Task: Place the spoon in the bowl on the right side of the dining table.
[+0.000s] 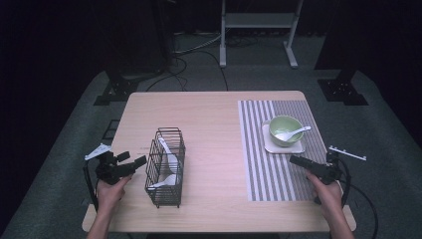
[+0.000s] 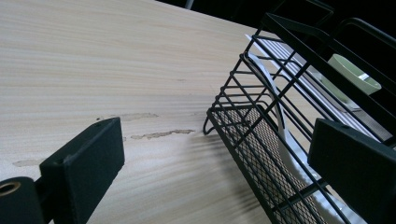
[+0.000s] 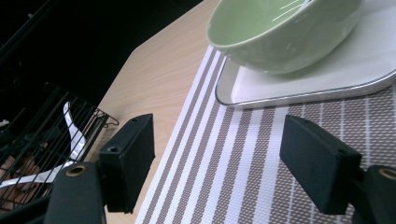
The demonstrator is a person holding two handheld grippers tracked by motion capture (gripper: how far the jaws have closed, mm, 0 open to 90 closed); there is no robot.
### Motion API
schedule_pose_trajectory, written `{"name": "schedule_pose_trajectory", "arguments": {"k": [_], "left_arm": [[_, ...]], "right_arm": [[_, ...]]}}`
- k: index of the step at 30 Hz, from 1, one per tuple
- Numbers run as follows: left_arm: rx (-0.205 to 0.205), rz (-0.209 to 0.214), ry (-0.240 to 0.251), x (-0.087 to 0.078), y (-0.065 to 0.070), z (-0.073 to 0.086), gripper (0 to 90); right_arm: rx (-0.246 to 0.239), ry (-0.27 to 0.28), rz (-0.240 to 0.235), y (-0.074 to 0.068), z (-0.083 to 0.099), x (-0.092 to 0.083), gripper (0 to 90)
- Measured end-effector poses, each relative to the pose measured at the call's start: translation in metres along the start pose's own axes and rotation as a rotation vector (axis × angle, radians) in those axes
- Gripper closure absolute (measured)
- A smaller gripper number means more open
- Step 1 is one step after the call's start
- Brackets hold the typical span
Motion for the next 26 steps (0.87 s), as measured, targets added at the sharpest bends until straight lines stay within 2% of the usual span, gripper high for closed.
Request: {"name": "schedule_pose_trajectory", "arguments": {"k": [14, 22, 26], "left_arm": [[-0.005, 0.011, 0.004, 0.000, 0.001, -0.001, 2.8], [-0.023, 0.019, 0.014, -0.001, 0.001, -0.003, 2.7], [-0.050, 0.017, 0.030, -0.004, -0.004, -0.004, 2.8]], "right_arm": [[-0.055, -0.051, -0.009, -0.017, 0.014, 0.007, 25.3], [-0.075, -0.061, -0.009, -0.023, 0.021, 0.009, 25.3], [-0.081, -0.060, -0.007, -0.022, 0.023, 0.010, 25.3]]}}
Point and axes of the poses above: each handheld gripper's, and its own axes: x roughly forward along the jaws, z roughly out of its underside, y roughly to its right, the point moved 4 cm from there along x, roughly forward along the jaws, and after that the axes turned 8 degrees about -z, right-handed, at the moved point
